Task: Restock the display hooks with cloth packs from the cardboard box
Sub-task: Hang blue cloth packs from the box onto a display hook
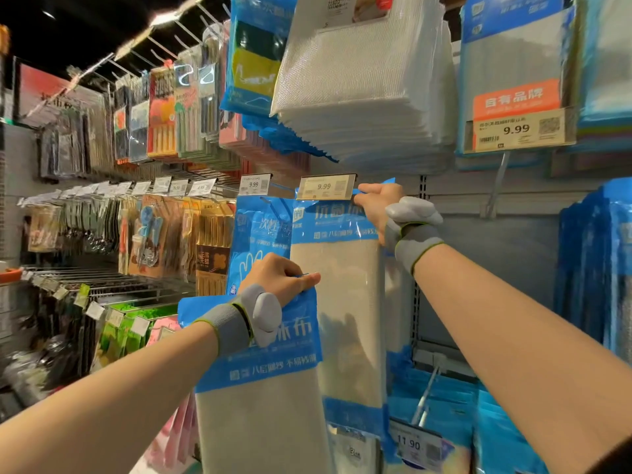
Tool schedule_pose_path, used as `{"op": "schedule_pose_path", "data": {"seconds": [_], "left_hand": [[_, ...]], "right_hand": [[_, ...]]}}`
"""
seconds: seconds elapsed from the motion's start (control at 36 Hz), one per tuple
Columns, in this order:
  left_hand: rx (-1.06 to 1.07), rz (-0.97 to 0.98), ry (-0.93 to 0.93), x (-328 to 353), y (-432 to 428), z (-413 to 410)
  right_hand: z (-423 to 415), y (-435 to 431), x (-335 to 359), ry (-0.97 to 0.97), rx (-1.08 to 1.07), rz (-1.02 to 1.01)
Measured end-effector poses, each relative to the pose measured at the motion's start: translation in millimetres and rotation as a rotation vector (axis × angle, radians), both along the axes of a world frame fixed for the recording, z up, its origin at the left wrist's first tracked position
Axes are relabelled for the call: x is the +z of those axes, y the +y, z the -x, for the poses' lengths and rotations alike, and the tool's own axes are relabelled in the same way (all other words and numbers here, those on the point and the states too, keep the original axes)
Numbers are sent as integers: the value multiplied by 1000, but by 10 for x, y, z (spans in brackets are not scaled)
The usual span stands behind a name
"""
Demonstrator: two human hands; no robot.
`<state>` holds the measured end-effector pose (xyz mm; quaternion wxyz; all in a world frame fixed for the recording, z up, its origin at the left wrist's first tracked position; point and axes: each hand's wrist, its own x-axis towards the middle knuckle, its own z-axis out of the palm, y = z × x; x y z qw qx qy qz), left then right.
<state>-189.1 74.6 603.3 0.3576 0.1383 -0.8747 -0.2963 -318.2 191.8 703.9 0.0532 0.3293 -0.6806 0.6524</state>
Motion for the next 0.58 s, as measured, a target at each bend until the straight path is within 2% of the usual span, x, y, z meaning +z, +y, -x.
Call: {"op": "schedule_pose_path", "data": {"seconds": [0.19,0.42,0.58], "left_hand": [[13,-12,-11,-62,4,8],[53,-36,1,5,-46,-6],[68,-24,-6,55,-64,44]], "right_hand": [[-21,-33,-122,-10,-3,-31],[-47,24,-56,78,-127,62],[-14,-134,-21,116,-238,17]]}}
